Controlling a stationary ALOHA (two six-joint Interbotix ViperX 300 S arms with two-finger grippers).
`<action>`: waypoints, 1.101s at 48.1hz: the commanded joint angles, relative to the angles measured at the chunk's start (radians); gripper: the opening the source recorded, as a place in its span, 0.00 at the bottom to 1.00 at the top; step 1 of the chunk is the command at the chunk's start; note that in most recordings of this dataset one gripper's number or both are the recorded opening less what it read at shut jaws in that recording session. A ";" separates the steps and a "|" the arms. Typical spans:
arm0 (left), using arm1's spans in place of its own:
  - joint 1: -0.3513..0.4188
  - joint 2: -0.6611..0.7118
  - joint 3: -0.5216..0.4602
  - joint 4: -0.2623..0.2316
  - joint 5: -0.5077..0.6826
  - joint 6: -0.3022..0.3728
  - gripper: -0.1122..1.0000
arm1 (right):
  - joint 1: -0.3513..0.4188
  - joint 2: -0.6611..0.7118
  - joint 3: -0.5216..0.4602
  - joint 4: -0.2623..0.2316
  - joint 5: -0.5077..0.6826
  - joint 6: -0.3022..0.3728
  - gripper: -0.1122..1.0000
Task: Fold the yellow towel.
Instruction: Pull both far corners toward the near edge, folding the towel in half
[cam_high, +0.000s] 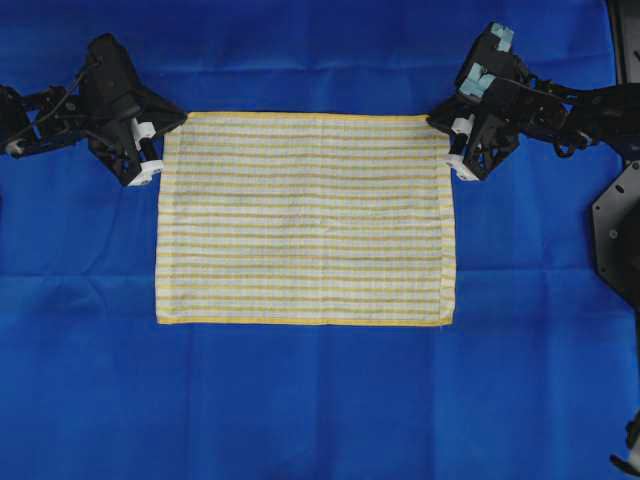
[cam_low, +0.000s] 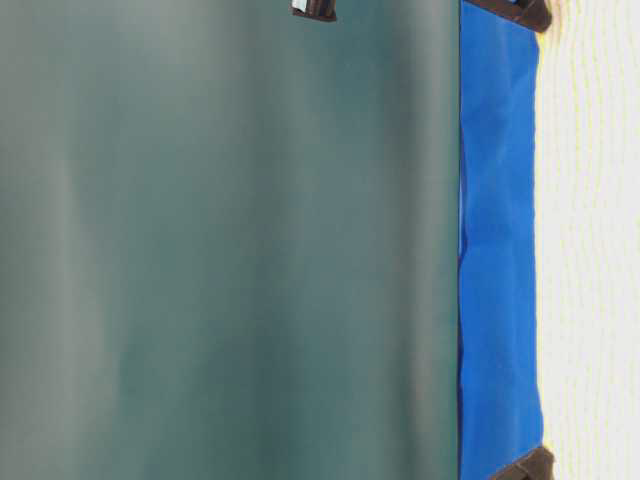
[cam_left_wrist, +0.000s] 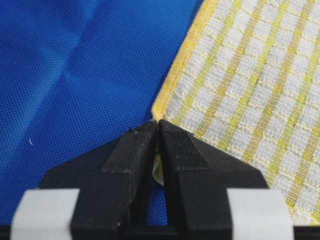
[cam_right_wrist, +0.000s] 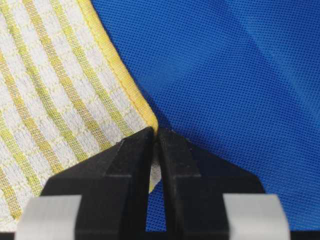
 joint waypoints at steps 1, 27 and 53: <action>0.000 -0.017 -0.003 -0.003 0.005 -0.002 0.12 | -0.003 -0.017 -0.006 0.003 -0.006 0.000 0.14; -0.002 -0.218 -0.009 -0.003 0.153 0.014 0.12 | -0.003 -0.193 0.000 0.005 0.077 0.002 0.14; -0.107 -0.287 0.031 -0.003 0.155 -0.003 0.12 | 0.074 -0.238 0.032 0.003 0.084 0.043 0.14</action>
